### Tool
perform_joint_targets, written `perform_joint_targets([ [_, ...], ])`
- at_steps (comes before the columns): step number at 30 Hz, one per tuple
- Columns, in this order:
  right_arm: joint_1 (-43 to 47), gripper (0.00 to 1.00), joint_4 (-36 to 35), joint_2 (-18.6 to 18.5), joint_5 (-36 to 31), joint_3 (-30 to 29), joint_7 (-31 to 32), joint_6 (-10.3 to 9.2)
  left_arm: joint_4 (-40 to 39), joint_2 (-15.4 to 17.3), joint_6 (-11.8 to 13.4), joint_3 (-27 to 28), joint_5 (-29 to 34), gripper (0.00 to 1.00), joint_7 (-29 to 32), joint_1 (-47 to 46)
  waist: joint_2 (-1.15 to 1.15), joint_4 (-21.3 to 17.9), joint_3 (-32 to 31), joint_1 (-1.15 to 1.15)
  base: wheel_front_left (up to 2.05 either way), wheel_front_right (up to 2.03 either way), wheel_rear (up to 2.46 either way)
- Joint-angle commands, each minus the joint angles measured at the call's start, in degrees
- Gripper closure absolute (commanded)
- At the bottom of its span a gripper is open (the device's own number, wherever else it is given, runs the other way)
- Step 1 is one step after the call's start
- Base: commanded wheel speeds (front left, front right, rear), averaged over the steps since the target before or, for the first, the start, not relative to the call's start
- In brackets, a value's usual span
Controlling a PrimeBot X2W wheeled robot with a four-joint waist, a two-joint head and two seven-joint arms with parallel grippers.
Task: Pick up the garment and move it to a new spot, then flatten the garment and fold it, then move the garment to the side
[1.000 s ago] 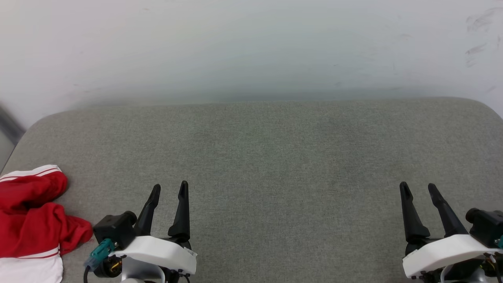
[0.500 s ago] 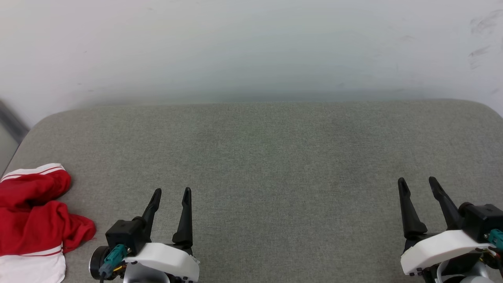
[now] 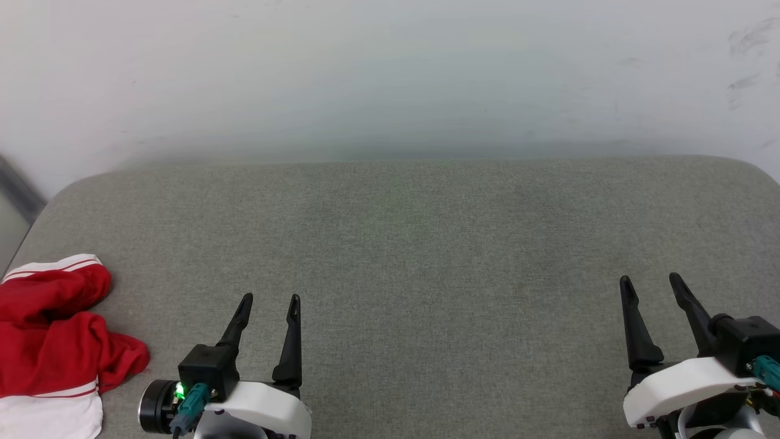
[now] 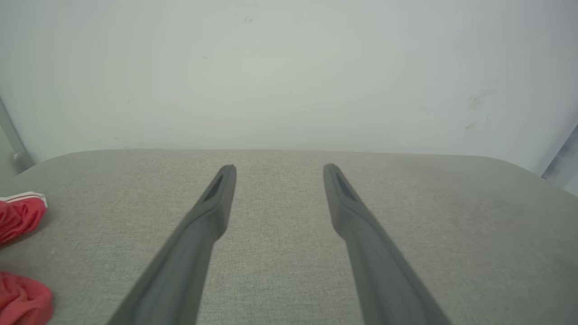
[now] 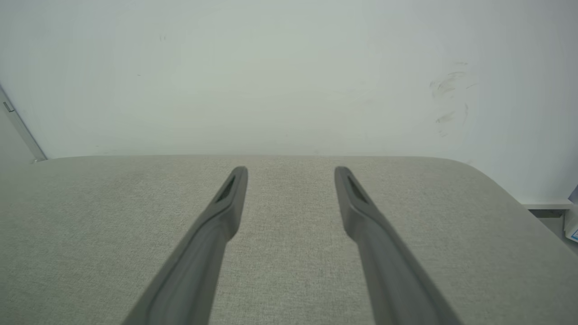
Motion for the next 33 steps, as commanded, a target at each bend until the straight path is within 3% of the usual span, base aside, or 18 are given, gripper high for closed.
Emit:
perform_joint_targets([
  [1,0.2,0.0,-0.4,0.0,-1.3,-0.1,-0.4,-0.02,0.1,0.2,0.2,0.0,1.2,0.0,-0.6,0.0,0.0,0.0,0.0,0.0,0.0,0.0,0.0],
  [16,0.4,0.0,0.3,0.1,-3.4,-0.4,-1.6,-0.02,1.2,0.0,0.3,0.1,5.2,0.0,-2.0,-0.5,0.0,0.2,0.0,0.0,0.0,0.0,0.0],
  [33,-0.6,0.0,1.7,0.1,-1.2,1.2,-3.2,-0.02,3.0,-0.1,-0.1,1.0,4.2,0.0,-1.9,-1.7,0.0,2.4,-0.1,0.0,0.0,0.0,0.0],
])
